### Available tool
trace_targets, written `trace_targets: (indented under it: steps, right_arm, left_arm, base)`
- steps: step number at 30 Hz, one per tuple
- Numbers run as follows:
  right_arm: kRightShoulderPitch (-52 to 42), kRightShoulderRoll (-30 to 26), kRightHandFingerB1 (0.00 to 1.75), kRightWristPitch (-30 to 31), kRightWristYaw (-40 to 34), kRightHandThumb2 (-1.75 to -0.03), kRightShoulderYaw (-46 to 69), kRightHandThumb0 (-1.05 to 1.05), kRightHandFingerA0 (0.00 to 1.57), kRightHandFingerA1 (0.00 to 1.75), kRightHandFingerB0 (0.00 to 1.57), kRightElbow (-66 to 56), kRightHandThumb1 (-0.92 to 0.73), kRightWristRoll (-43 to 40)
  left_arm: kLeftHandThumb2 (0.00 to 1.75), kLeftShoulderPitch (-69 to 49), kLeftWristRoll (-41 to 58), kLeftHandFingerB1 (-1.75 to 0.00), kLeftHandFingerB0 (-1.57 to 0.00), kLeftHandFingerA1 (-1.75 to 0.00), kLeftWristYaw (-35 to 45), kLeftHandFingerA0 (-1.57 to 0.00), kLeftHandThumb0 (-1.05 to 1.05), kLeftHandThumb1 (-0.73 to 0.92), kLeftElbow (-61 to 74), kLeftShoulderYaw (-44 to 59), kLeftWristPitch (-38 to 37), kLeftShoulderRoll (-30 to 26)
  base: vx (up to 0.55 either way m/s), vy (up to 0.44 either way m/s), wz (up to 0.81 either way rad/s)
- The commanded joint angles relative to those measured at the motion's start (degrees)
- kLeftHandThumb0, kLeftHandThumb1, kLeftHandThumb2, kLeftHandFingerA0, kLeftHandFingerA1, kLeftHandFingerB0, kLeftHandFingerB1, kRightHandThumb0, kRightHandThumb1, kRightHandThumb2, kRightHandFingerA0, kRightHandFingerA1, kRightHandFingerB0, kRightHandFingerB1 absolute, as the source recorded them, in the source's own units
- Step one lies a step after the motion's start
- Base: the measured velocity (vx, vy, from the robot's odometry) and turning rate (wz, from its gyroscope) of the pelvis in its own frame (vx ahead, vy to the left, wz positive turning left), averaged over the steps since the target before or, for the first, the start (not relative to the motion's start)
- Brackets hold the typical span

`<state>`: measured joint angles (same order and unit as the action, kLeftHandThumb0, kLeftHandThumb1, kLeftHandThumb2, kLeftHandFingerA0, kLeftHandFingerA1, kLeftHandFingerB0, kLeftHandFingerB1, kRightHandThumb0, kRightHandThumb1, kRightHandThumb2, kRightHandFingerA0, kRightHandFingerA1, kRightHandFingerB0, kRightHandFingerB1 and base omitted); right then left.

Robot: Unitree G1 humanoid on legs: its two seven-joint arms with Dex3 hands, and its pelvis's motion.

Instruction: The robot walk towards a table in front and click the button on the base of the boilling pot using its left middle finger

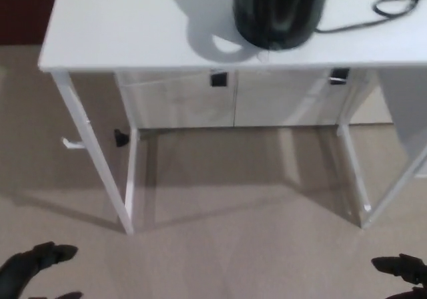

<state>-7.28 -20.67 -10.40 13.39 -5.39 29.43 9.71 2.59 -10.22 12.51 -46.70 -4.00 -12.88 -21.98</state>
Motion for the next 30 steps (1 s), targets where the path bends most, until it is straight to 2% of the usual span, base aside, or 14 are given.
trace_targets:
  steps: [1,20,30]
  right_arm:
    - [0.2,-0.8,0.33,0.0,0.2,-0.57,0.2,-0.43,0.58,0.42,0.31,0.9,-0.6,0.2]
    - [0.8,-1.1,0.33,-0.4,0.3,-0.57,-0.3,-0.44,0.59,0.43,0.3,1.8,-0.59,0.4]
    - [1.1,-1.4,0.33,0.1,1.1,-0.58,-0.6,-0.44,0.57,0.42,0.3,1.7,-0.59,0.2]
  left_arm:
    - [0.57,-0.2,0.0,-0.32,-0.31,-0.39,-0.1,-0.44,-0.42,0.55,-0.1,0.0,0.2,-0.4]
    - [0.58,0.0,-0.4,-0.32,-0.31,-0.4,-0.2,-0.44,-0.44,0.57,-0.2,-0.4,-0.4,-0.8]
    - [0.57,0.3,-0.4,-0.32,-0.32,-0.4,-0.5,-0.46,-0.44,0.56,-0.7,-0.4,-0.9,-0.7]
  base:
    - [0.31,0.071,0.07]
    - [0.22,-0.071,0.13]
    - [0.16,0.124,-0.08]
